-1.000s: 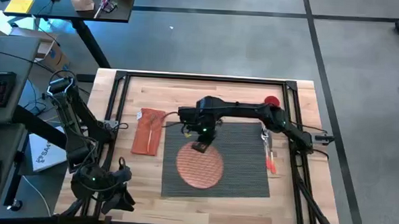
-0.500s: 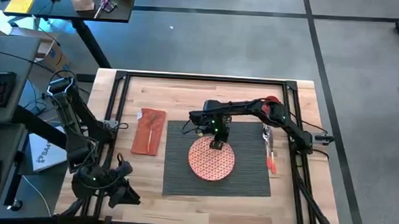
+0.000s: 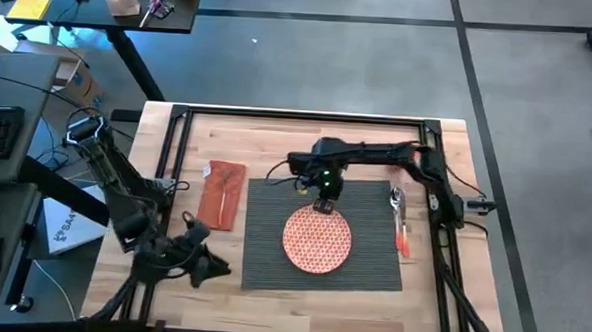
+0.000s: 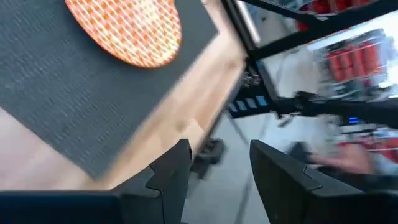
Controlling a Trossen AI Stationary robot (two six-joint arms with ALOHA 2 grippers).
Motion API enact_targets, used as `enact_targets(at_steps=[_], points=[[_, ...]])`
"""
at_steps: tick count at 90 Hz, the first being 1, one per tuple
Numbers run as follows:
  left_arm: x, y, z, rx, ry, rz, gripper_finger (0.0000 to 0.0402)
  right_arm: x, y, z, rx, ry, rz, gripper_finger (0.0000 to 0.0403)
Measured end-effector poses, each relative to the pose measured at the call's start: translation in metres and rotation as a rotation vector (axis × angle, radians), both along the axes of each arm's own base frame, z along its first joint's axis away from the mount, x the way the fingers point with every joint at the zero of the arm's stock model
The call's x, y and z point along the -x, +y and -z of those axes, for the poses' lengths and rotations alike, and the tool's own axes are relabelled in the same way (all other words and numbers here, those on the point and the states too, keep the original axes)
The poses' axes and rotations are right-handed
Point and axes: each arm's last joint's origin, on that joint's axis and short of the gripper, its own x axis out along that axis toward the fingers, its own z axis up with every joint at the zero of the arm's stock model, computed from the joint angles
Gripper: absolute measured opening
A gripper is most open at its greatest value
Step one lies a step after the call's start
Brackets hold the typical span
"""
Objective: Set table place
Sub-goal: Adjust the table mat
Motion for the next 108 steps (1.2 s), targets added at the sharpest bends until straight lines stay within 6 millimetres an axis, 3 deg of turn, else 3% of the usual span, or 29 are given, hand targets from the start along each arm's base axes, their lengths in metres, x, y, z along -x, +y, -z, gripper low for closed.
enact_targets(at_steps=[25, 44, 68, 82, 108], points=[[-0.053, 0.042, 0.041, -0.162, 0.244, -0.108, 0.0151, 0.092, 0.034, 0.018, 0.048, -0.035, 0.308, 0.0], [-0.088, 0.071, 0.087, -0.227, 0.467, -0.086, 0.0151, 0.122, 0.06, 0.046, 0.042, -0.089, 0.482, 0.0], [-0.103, 0.089, 0.14, -0.176, 0.737, -0.045, 0.0151, 0.117, 0.07, 0.078, 0.071, -0.1, 0.548, 0.0], [-0.098, 0.094, 0.146, -0.155, 0.847, -0.039, 0.0151, 0.105, 0.072, 0.086, 0.049, -0.109, 0.575, 0.0], [-0.081, 0.103, 0.139, -0.237, 0.981, -0.028, 0.0151, 0.081, 0.072, 0.08, 0.066, -0.194, 0.578, 0.0]])
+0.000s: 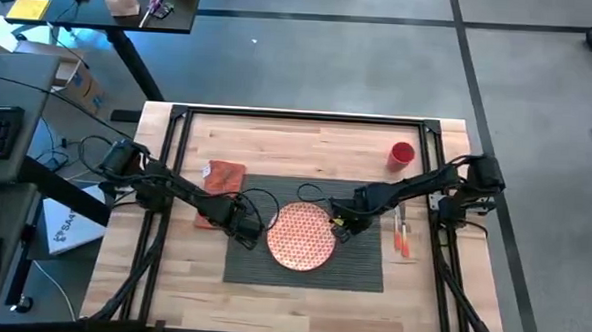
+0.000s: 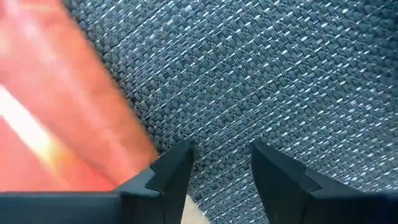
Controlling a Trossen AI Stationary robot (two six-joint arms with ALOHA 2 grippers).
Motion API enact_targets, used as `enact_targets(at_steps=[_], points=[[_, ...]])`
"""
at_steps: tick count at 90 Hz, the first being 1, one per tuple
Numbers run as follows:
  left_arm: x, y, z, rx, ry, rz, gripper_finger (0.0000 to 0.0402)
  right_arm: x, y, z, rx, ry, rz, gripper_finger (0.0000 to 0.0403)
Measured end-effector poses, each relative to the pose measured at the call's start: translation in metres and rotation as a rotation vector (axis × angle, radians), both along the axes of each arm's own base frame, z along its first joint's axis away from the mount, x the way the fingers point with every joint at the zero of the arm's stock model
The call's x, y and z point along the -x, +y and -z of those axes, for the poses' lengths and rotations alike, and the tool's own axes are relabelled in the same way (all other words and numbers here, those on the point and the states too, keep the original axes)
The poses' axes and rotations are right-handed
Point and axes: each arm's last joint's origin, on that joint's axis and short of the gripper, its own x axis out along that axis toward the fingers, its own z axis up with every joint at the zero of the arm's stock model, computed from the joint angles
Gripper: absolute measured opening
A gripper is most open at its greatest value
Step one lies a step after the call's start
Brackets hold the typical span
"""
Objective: Set table place
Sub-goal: Adjust the table mat, then put the orange cup to the top right of the orange plate on the table mat
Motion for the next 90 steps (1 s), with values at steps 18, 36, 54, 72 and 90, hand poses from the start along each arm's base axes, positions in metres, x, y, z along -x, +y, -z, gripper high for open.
enact_targets(at_steps=[18, 36, 54, 72, 90], points=[[0.001, -0.001, -0.004, 0.014, -0.015, 0.019, 0.0151, -0.006, 0.0, -0.009, 0.011, -0.01, 0.015, 0.0], [0.013, 0.003, -0.044, -0.009, -0.161, 0.017, 0.0151, -0.014, -0.002, -0.057, 0.074, -0.028, 0.026, 0.0], [0.03, 0.012, -0.088, -0.064, -0.373, 0.017, 0.0151, -0.012, -0.019, -0.11, 0.118, 0.053, 0.019, 0.0003], [0.037, 0.015, -0.112, -0.021, -0.516, 0.096, 0.0151, 0.011, -0.076, -0.14, 0.143, 0.187, 0.008, 0.0058], [0.03, 0.018, -0.123, 0.027, -0.627, 0.189, 0.0151, 0.048, -0.147, -0.136, 0.165, 0.241, 0.073, 0.016]])
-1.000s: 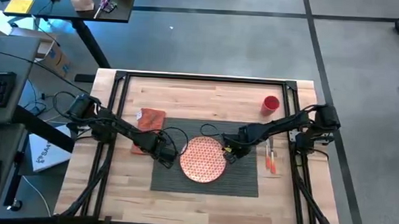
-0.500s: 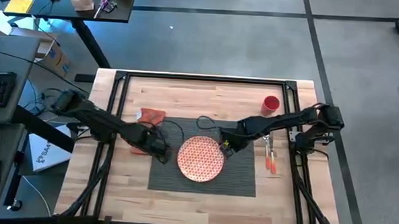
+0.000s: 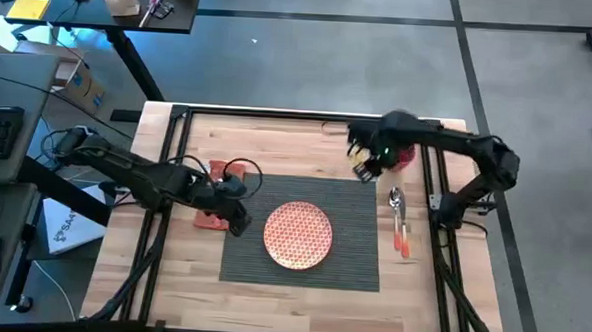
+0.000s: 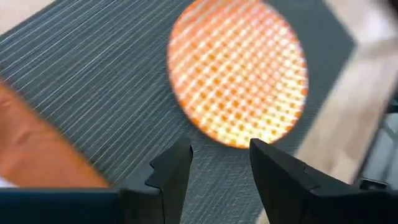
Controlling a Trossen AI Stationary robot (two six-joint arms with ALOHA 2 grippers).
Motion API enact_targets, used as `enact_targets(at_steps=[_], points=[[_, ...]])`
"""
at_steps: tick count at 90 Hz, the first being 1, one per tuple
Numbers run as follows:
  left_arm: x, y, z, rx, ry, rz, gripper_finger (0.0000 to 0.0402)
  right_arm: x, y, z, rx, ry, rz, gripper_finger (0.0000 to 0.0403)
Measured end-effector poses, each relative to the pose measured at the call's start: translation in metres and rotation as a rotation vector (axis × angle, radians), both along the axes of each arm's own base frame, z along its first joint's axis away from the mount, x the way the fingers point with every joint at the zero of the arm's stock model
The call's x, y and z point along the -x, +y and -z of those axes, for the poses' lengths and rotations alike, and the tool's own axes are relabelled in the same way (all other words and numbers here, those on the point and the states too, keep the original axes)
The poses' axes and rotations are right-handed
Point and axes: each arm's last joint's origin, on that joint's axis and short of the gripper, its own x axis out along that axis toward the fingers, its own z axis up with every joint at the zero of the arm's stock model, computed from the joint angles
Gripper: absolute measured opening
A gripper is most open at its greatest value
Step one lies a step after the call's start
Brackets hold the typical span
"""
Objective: Set table place
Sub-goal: Put the orange cup to the top right of the orange plate on the table mat
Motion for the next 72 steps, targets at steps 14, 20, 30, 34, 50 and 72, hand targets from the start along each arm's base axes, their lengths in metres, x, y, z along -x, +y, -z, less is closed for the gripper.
enact_targets(at_steps=[14, 20, 30, 34, 50, 72], points=[[-0.004, 0.009, -0.002, 0.011, -0.024, -0.039, 0.0151, 0.021, -0.039, 0.018, 0.006, -0.012, 0.04, 0.0201], [-0.005, 0.014, -0.001, 0.005, -0.023, -0.059, 0.0151, 0.029, -0.05, 0.029, 0.012, -0.025, 0.069, 0.0201], [-0.006, 0.023, -0.002, 0.015, -0.025, -0.096, 0.0151, 0.041, -0.059, 0.048, -0.036, -0.054, 0.106, 0.0182], [-0.007, 0.026, -0.002, 0.025, -0.029, -0.102, 0.0151, 0.044, -0.059, 0.055, -0.046, -0.051, 0.116, 0.0167], [-0.01, 0.039, -0.003, 0.008, -0.034, -0.06, 0.0151, 0.048, -0.051, 0.069, -0.105, -0.032, 0.067, 0.0058], [-0.01, 0.052, -0.003, 0.02, -0.029, -0.069, 0.0151, 0.004, -0.015, 0.033, -0.144, -0.129, -0.084, 0.0002]])
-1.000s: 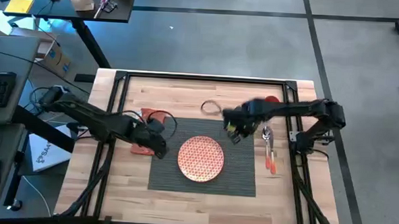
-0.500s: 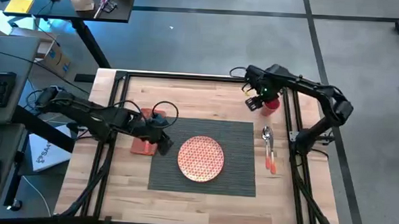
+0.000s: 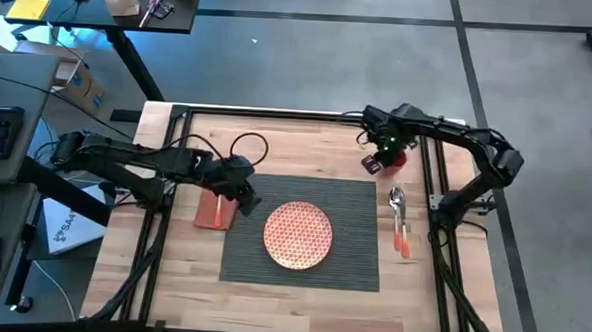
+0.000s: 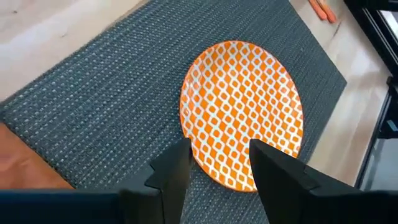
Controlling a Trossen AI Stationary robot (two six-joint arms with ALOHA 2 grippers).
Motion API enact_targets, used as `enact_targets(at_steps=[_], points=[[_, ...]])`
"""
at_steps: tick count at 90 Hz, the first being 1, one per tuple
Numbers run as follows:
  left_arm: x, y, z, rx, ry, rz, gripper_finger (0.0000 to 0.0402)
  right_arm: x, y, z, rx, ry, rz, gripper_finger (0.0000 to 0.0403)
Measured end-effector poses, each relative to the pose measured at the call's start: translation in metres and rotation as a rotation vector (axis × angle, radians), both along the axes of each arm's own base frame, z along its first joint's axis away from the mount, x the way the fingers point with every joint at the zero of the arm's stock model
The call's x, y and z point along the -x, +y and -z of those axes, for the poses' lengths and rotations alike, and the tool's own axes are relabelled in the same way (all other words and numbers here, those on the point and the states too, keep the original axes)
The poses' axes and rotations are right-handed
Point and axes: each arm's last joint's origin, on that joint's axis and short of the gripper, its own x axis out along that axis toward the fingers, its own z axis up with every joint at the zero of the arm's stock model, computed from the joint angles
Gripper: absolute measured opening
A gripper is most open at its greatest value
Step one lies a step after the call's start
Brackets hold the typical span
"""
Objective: Set table place
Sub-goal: Put the orange cup to the top right of the orange plate on the table mat
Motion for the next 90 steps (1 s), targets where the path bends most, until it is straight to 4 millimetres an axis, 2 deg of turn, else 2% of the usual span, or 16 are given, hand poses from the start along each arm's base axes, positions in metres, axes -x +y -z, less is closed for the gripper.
enact_targets(at_steps=[10, 30, 42, 57, 66, 78, 90], points=[[0.0, 0.005, 0.0, -0.013, 0.001, -0.003, 0.0151, -0.024, 0.028, -0.011, 0.001, -0.076, -0.1, 0.0001], [0.0, 0.01, 0.0, -0.018, 0.001, -0.024, 0.0151, -0.049, 0.07, 0.006, 0.02, -0.023, -0.164, 0.0], [0.0, 0.01, 0.0, -0.018, 0.0, -0.026, 0.0151, -0.061, 0.081, 0.019, 0.014, -0.017, -0.204, 0.0], [0.0, 0.01, 0.0, -0.012, -0.002, -0.033, 0.0151, -0.066, 0.085, 0.028, 0.03, 0.007, -0.225, 0.0006], [0.0, 0.01, 0.0, -0.003, -0.003, -0.048, 0.0151, -0.069, 0.083, 0.029, 0.039, -0.011, -0.224, 0.0035], [0.0, 0.01, 0.0, -0.002, -0.003, -0.05, 0.0151, -0.07, 0.083, 0.025, 0.049, -0.049, -0.249, 0.0098], [0.0, 0.01, -0.001, 0.004, -0.005, -0.056, 0.0151, -0.066, 0.083, 0.004, 0.055, -0.08, -0.249, 0.0166]])
